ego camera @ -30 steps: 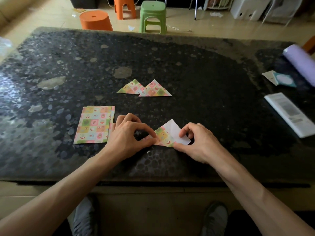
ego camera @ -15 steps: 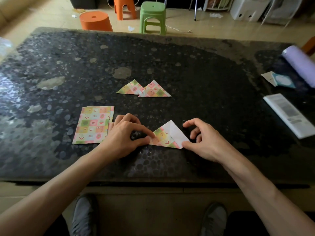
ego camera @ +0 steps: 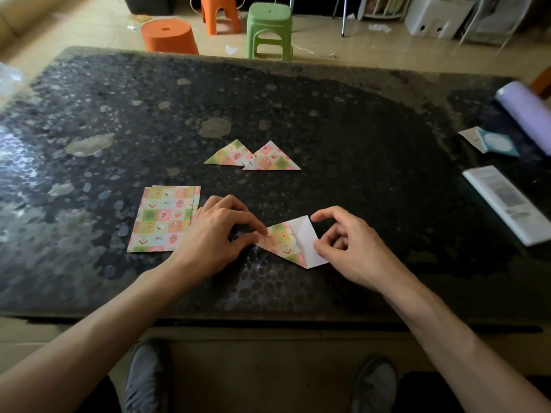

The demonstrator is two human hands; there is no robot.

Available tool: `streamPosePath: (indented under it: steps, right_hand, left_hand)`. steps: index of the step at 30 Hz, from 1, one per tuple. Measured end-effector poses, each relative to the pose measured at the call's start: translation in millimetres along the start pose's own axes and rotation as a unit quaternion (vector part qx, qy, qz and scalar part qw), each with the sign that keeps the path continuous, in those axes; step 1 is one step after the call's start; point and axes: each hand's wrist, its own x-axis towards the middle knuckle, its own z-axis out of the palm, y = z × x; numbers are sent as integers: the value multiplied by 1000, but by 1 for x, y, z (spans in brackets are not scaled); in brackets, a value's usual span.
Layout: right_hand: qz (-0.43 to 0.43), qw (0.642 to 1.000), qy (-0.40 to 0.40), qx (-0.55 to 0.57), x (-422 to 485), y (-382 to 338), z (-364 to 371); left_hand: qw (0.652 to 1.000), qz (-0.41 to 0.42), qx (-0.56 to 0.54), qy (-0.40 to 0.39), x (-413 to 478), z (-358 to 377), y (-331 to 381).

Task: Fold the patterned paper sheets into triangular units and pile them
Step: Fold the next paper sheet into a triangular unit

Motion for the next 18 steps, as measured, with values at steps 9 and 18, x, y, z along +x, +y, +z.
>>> streamPosePath:
  steps: [9,18]
  right_hand:
    - [15,999,-11,51,-2,-4,5]
    - [16,990,-65,126,-8,-15,6]
  left_hand:
    - [999,8,27,29,0,3,-1]
    - [997,53,60,24,-6,9,0]
